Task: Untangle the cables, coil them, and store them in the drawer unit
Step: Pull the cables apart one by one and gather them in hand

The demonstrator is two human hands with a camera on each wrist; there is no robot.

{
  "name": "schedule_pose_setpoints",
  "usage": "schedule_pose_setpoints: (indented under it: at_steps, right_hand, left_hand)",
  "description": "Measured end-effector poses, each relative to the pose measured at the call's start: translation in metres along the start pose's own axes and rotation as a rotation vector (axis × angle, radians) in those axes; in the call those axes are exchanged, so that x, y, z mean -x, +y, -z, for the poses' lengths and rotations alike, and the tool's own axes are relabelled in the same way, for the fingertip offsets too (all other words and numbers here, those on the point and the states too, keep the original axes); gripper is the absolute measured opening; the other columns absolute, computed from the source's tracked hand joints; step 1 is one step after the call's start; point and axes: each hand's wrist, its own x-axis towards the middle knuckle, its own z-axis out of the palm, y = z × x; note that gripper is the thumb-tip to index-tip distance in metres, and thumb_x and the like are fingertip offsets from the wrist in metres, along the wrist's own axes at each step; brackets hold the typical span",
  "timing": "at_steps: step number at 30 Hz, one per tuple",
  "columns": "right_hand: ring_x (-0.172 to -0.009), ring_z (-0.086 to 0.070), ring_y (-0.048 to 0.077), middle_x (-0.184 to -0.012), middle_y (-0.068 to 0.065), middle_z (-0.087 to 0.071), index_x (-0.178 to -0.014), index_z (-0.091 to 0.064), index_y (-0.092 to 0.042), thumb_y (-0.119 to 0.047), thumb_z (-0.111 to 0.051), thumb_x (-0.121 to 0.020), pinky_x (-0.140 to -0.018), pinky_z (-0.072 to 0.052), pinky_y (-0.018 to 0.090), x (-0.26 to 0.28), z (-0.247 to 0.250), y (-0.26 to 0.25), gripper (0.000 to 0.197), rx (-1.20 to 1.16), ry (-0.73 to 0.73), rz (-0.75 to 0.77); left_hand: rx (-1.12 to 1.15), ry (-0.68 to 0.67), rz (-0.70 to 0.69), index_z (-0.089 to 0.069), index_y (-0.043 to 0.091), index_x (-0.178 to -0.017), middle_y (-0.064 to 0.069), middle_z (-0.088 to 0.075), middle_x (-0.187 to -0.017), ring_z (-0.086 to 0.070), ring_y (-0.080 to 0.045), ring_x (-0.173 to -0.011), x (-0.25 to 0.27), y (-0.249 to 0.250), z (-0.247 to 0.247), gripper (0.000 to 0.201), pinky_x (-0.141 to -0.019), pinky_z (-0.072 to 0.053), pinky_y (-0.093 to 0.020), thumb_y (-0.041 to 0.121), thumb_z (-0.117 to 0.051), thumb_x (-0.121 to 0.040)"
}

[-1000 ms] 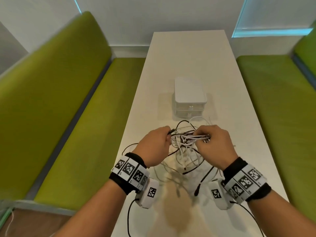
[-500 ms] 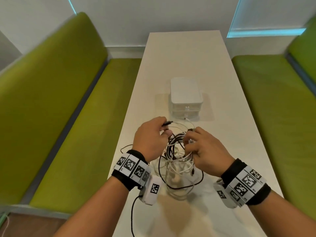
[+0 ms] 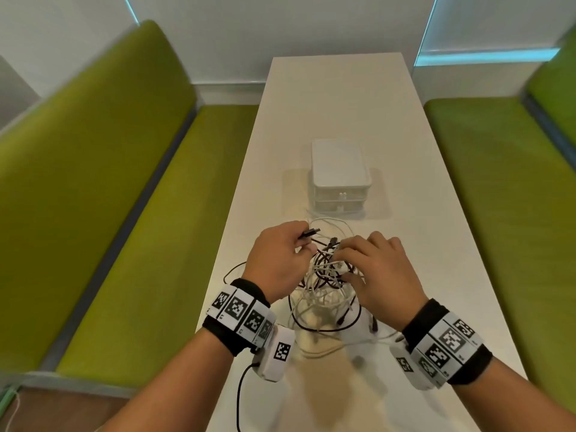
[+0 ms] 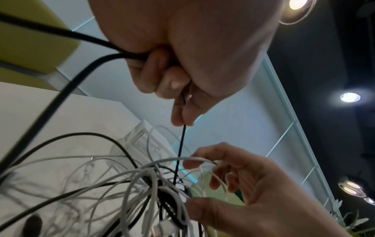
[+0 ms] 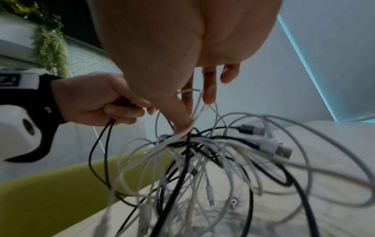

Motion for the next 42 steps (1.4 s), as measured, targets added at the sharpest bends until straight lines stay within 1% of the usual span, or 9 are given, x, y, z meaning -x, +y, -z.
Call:
schedule_pose_setpoints:
  at_steps: [4, 8, 13, 20, 25, 33, 36, 39, 42]
  right_hand:
    - [-0.103, -0.054, 0.02, -0.104, -0.017, -0.072, -0.101, -0.07, -0.037, -0.05, -0.066, -0.09, -0.088, -0.03, 0.046, 0.003, 0.003, -0.005, 0.017, 0.157, -0.001, -0.194]
    - [-0.124, -0.044, 0.015, -0.122, -0.021, -0.064, -0.123, -0.062, -0.045, -0.083, -0.044, -0.083, -0.1, -0.016, 0.046, 0.004, -0.007, 0.003, 0.058, 0.011, -0.279, -0.312]
    - [-0.093, -0.043, 0.014, -0.099, -0.02, -0.059, -0.093, -0.071, -0.037, -0.047, -0.078, -0.08, -0.072, -0.035, 0.033, 0.003, -0.013, 0.007, 0.018, -0.121, -0.159, -0.171]
    - [-0.07, -0.046, 0.015, -0.076, -0.008, -0.05, -0.075, -0.052, -0.028, 0.001, -0.078, -0.068, -0.058, -0.045, 0.04, -0.002, -0.005, 0.006, 0.039, -0.391, 0.076, -0.153]
    - [-0.056, -0.047, 0.019, -0.058, -0.007, -0.052, -0.071, -0.044, -0.027, -0.077, -0.074, -0.062, -0.054, -0.029, 0.033, -0.005, 0.008, 0.01, 0.059, -0.138, -0.01, -0.212]
    - [-0.085, -0.049, 0.018, -0.088, -0.014, -0.062, -0.102, -0.071, -0.032, -0.037, -0.077, -0.084, -0.071, -0.048, 0.042, -0.001, 0.005, 0.009, 0.02, -0.25, -0.085, -0.023]
    - [-0.08, -0.06, 0.013, -0.078, -0.012, -0.063, -0.113, -0.069, -0.049, -0.063, -0.07, -0.082, -0.073, -0.05, 0.037, 0.0, 0.011, 0.011, 0.034, -0.351, -0.21, -0.203]
    - [-0.071, -0.06, 0.01, -0.069, -0.011, -0.065, -0.088, -0.072, -0.042, -0.084, -0.039, -0.084, -0.063, -0.048, 0.034, -0.003, 0.014, 0.009, 0.054, -0.273, -0.189, -0.253]
    - [-0.096, -0.052, 0.016, -0.1, -0.011, -0.061, -0.093, -0.074, -0.039, -0.068, -0.064, -0.084, -0.071, -0.049, 0.037, -0.007, 0.015, 0.011, 0.032, -0.073, -0.035, -0.248]
  left_hand:
    - [0.034, 0.011, 0.002, -0.036, 0.032, -0.06, 0.01, -0.053, -0.064, -0.048, -0.007, -0.063, -0.002, 0.001, 0.0, 0.045, -0.065, -0.043, -0.033, 0.018, -0.068, -0.089]
    - [0.053, 0.012, -0.002, -0.046, 0.036, -0.061, 0.008, -0.062, -0.071, -0.058, -0.015, -0.072, -0.003, 0.0, -0.003, 0.041, -0.073, -0.052, -0.042, 0.016, -0.068, -0.09]
    - [0.092, 0.002, -0.031, -0.052, 0.05, -0.068, 0.005, -0.075, -0.089, -0.069, -0.007, -0.087, -0.006, -0.001, -0.008, 0.044, -0.08, -0.055, -0.038, 0.016, -0.067, -0.093]
    - [0.003, -0.314, -0.085, -0.047, 0.021, -0.1, 0.017, -0.07, -0.1, -0.052, 0.009, -0.061, -0.002, 0.005, -0.003, 0.025, -0.06, -0.035, -0.025, 0.031, -0.069, -0.092]
    - [-0.369, -0.309, -0.246, -0.041, 0.03, -0.101, 0.017, -0.053, -0.091, -0.052, -0.015, -0.076, 0.002, 0.018, -0.002, 0.027, -0.067, -0.045, -0.035, 0.043, -0.063, -0.091]
    - [-0.146, -0.183, 0.022, -0.034, 0.034, -0.087, 0.011, -0.049, -0.085, -0.05, -0.013, -0.073, 0.002, -0.004, -0.015, 0.038, -0.058, -0.036, -0.028, 0.006, -0.061, -0.083]
    - [-0.048, -0.15, 0.103, -0.04, 0.023, -0.095, 0.007, -0.06, -0.093, -0.058, -0.006, -0.079, 0.003, -0.015, -0.013, 0.034, -0.067, -0.049, -0.029, 0.008, -0.069, -0.086]
    - [0.072, -0.197, 0.039, -0.043, 0.013, -0.098, 0.013, -0.066, -0.099, -0.054, 0.007, -0.062, 0.005, -0.015, -0.01, 0.035, -0.055, -0.036, -0.013, 0.015, -0.075, -0.084]
    - [0.163, -0.145, -0.012, -0.043, 0.014, -0.089, 0.014, -0.073, -0.098, -0.049, 0.0, -0.052, 0.007, -0.013, -0.01, 0.026, -0.055, -0.034, -0.017, 0.016, -0.069, -0.089]
